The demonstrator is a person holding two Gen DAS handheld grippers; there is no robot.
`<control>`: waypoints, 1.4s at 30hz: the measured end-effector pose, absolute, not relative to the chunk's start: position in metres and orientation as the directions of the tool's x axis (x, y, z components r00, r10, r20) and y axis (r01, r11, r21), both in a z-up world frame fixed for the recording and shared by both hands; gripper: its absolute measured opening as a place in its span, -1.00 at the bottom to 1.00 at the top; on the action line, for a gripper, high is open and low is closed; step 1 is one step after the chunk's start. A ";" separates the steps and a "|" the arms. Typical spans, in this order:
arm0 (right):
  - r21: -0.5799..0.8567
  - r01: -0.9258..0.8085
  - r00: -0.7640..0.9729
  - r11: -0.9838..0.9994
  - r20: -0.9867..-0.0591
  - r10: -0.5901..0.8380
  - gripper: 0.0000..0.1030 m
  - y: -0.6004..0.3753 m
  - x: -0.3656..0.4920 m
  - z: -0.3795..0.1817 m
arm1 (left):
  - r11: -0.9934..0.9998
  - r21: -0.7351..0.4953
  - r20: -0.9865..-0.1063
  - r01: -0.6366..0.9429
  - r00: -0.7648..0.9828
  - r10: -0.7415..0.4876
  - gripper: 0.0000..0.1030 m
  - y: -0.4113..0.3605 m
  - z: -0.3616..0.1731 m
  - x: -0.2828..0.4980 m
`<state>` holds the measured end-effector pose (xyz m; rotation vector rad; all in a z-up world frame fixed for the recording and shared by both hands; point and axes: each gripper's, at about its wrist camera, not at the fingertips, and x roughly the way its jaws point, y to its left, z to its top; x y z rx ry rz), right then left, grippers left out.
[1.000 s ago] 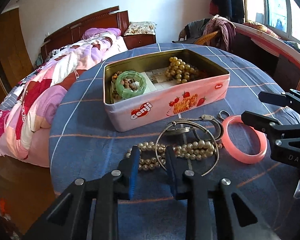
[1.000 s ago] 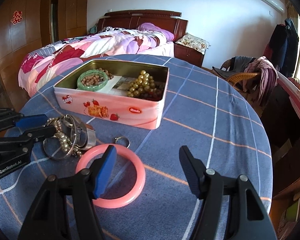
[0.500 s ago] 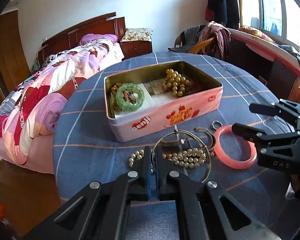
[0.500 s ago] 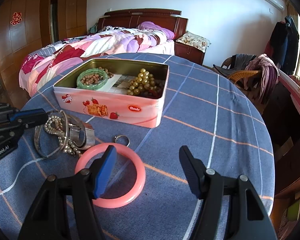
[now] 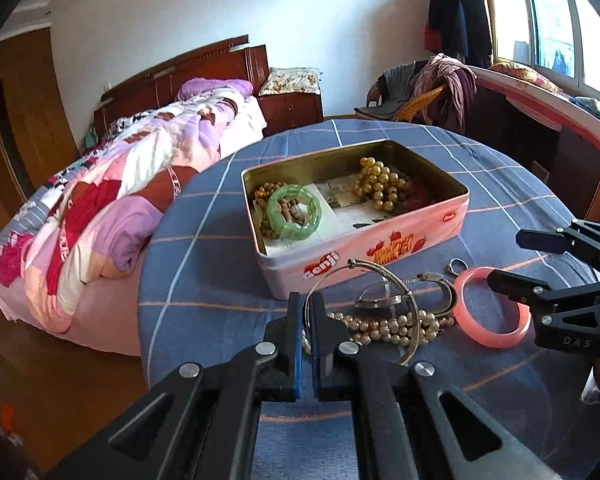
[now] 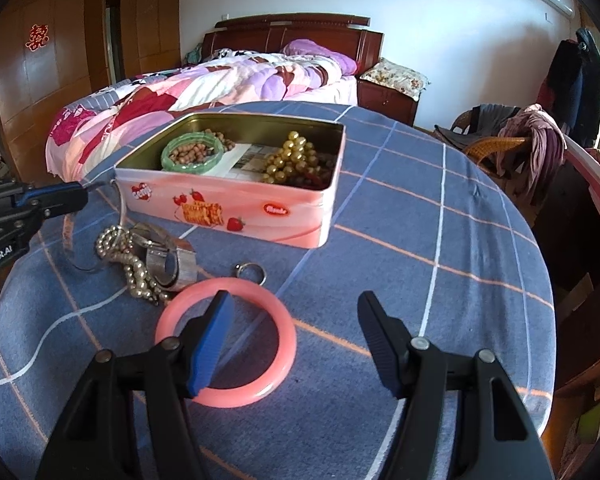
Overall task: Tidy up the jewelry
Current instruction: 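Lift the silver bangle with the left tool while the right tool grasps the pink bangle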
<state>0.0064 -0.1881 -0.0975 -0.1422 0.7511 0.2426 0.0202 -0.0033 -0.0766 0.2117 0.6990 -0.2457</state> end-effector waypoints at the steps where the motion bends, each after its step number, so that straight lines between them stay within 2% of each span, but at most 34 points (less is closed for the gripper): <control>1: -0.038 -0.278 0.696 0.960 -0.697 0.173 0.08 -0.187 0.007 -0.099 | 0.950 0.111 -0.658 0.293 0.738 -0.151 -0.96 -0.003 -0.078 0.021; 3: -0.047 -0.289 0.672 0.956 -0.721 0.168 -0.19 -0.185 0.009 -0.104 | 0.951 0.102 -0.665 0.293 0.731 -0.154 -0.96 -0.002 -0.081 0.022; 7: -0.046 -0.310 0.649 0.950 -0.741 0.176 -0.30 -0.184 0.010 -0.107 | 0.951 0.092 -0.673 0.297 0.722 -0.160 -0.96 -0.003 -0.084 0.023; 9: -0.030 -0.334 0.640 0.942 -0.741 0.203 -0.63 -0.184 0.008 -0.107 | 0.949 0.093 -0.672 0.301 0.722 -0.163 -0.96 -0.004 -0.084 0.023; 10: -0.037 -0.338 0.641 0.940 -0.740 0.202 -0.72 -0.182 0.007 -0.107 | 0.949 0.093 -0.672 0.303 0.722 -0.164 -0.96 -0.005 -0.084 0.022; 42: -0.037 -0.364 0.760 0.931 -0.590 0.274 -0.76 -0.176 -0.010 -0.066 | 0.956 0.057 -0.618 0.289 0.762 -0.194 -0.96 0.003 -0.056 0.017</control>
